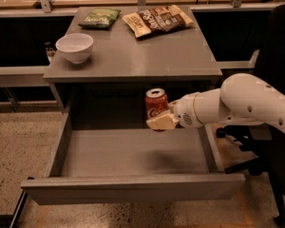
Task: Place coke can into top drawer
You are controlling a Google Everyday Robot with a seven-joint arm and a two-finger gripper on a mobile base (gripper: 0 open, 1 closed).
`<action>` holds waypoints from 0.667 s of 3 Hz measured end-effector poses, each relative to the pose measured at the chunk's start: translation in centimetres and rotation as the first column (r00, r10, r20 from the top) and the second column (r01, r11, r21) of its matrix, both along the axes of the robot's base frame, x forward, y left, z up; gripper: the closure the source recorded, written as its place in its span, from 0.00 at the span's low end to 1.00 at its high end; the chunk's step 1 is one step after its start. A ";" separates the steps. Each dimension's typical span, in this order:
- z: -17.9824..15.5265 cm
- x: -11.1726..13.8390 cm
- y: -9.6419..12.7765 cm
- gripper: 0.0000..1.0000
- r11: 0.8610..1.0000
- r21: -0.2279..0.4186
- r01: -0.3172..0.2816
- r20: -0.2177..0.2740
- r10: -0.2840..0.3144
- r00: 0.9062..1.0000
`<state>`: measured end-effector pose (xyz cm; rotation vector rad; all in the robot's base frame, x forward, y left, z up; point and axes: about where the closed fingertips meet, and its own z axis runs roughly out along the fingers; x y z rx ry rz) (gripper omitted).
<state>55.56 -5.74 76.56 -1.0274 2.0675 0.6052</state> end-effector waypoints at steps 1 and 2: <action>-1.1 -0.1 0.5 1.00 1.000 0.006 -0.008 0.021 0.008 1.000; -3.7 0.2 2.0 1.00 0.995 0.097 -0.029 0.065 0.022 0.998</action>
Offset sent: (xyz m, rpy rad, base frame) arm 0.0051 0.0420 -0.0753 0.2172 -0.1392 0.0763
